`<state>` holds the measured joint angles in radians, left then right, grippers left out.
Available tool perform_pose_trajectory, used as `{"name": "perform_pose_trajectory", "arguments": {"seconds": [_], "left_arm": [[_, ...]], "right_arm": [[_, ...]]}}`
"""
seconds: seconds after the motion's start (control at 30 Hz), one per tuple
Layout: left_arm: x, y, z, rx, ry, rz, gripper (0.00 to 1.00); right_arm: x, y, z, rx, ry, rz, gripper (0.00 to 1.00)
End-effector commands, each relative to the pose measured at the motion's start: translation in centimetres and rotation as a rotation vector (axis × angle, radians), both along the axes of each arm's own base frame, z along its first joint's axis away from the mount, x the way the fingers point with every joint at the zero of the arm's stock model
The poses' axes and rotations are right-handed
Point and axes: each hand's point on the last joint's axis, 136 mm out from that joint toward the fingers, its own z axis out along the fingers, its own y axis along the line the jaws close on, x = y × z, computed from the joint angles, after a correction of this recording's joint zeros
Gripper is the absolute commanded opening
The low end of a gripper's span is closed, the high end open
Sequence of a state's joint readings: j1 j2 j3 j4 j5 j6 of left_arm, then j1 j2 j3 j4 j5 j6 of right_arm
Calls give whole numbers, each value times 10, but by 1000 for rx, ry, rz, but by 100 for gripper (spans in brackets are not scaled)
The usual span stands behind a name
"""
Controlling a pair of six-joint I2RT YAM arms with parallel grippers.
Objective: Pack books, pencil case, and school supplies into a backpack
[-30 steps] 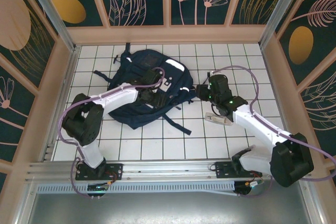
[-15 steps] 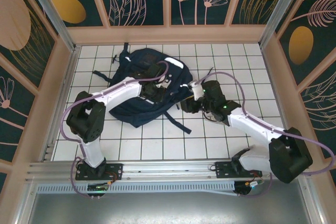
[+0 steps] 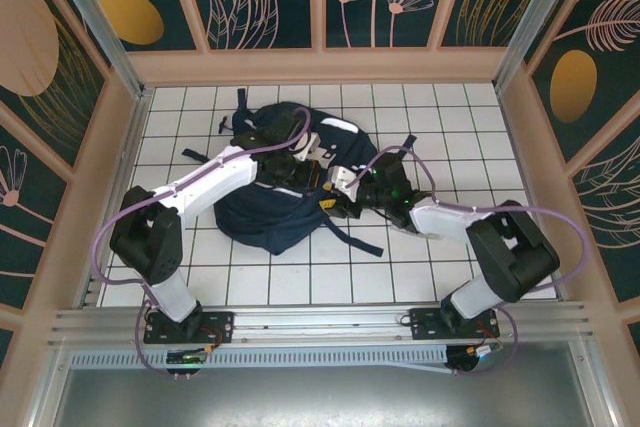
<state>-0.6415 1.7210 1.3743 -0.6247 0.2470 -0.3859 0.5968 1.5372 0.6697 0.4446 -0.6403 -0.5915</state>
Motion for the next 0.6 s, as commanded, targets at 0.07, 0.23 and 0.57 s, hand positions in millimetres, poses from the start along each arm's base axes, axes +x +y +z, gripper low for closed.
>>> {"name": "perform_pose_trajectory", "arguments": {"seconds": [0.07,0.23,0.57], "left_arm": [[-4,-24,41,-206,-13,-18,0],[-4,-25,37,-222,15,-7,0],[24,-5,34,-245,-1,152,0]], "right_arm": [[4,15,17,59,-135,46,39],[-4,13,9,65,-106,41,19],[-53,25,1,-9,-113,151,0]]}}
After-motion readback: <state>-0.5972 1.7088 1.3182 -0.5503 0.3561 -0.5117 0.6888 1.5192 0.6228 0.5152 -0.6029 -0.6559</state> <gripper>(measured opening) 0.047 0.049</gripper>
